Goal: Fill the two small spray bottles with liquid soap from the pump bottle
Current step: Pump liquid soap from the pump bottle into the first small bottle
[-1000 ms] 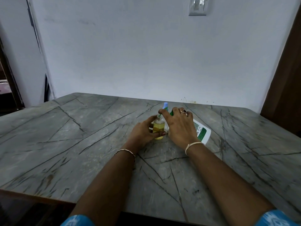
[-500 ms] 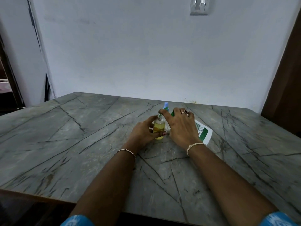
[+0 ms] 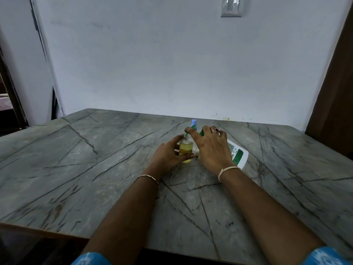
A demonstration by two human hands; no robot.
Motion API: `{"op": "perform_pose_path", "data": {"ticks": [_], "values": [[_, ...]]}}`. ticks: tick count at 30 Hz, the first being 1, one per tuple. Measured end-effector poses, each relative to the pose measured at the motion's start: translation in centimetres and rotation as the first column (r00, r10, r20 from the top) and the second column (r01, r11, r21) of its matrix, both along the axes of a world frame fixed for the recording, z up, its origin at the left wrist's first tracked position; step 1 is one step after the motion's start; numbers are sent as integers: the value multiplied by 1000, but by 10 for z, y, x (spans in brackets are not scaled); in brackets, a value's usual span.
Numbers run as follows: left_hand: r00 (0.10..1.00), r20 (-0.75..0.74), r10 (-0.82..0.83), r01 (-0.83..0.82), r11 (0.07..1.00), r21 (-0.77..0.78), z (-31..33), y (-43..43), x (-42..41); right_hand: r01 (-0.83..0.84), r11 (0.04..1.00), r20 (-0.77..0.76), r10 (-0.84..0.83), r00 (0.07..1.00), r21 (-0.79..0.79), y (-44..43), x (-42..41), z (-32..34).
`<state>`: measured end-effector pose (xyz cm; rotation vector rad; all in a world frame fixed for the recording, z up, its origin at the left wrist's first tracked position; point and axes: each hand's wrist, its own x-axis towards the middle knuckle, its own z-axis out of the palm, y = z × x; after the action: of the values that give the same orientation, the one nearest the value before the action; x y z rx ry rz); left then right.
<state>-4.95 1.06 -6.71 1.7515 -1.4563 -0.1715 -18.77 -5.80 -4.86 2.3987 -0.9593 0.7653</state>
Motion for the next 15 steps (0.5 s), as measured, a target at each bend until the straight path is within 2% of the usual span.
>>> {"op": "perform_pose_path", "data": {"ticks": [15], "values": [[1000, 24, 8, -8, 1000, 6, -1, -3, 2, -16, 1000, 7, 16, 1000, 17, -1, 2, 1]]}}
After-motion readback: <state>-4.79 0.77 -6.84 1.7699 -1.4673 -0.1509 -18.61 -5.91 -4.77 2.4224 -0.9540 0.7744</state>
